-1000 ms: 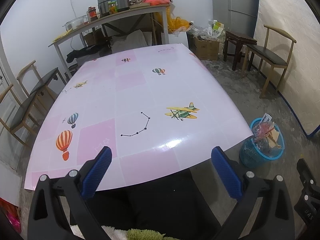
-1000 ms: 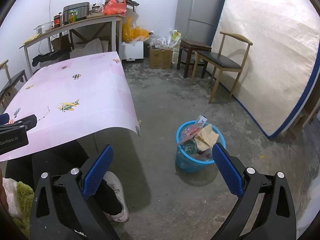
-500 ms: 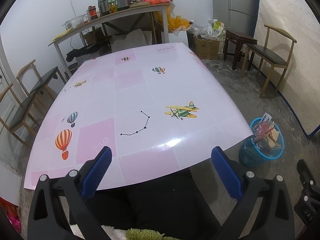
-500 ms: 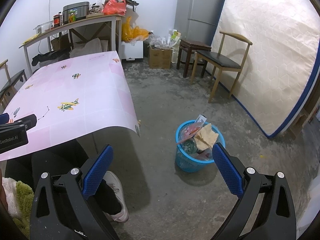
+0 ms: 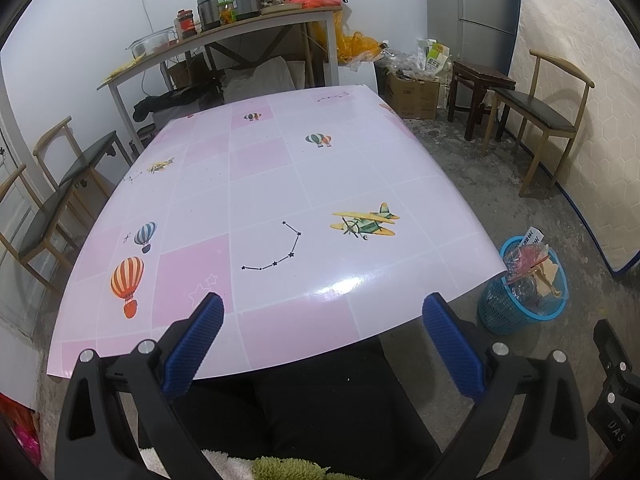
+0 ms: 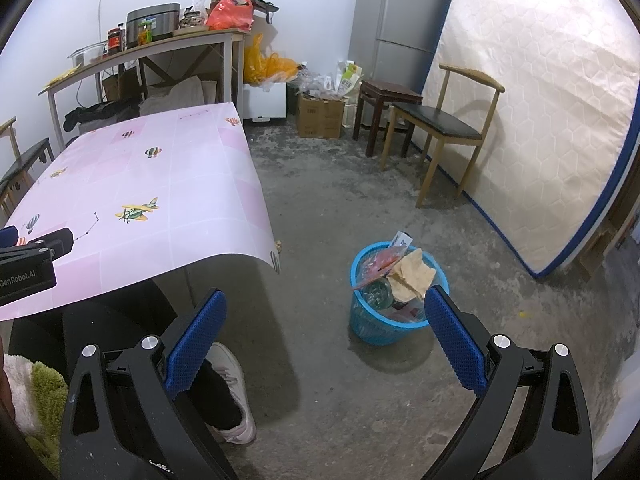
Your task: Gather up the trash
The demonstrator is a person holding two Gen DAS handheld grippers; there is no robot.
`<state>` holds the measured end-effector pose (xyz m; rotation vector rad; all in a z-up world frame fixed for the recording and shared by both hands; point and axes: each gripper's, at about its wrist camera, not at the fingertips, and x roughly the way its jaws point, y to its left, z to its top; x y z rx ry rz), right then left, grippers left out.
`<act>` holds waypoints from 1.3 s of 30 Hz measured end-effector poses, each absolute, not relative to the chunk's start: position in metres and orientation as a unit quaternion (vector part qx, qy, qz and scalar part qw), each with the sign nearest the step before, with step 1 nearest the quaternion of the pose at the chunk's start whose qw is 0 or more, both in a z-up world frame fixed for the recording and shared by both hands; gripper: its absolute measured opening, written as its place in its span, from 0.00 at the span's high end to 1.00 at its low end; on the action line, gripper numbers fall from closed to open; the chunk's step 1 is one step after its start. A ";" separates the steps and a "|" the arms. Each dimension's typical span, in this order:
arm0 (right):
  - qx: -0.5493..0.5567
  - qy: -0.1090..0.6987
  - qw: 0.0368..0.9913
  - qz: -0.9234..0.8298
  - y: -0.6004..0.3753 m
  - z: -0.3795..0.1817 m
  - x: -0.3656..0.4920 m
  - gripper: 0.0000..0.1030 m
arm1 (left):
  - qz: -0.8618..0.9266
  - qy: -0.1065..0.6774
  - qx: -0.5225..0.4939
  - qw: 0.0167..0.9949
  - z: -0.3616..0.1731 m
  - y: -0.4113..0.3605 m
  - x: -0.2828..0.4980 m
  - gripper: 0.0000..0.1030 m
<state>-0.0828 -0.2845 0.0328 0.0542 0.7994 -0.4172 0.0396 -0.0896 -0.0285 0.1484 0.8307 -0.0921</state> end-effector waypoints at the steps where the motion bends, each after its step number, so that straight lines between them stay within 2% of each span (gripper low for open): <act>1: 0.026 0.386 0.900 -0.202 -0.284 0.033 -0.083 0.08 | -0.045 0.403 0.072 0.911 -0.028 -0.090 0.039 0.05; 39: 0.024 0.385 0.900 -0.202 -0.286 0.039 -0.080 0.08 | -0.045 0.404 0.070 0.911 -0.029 -0.090 0.039 0.05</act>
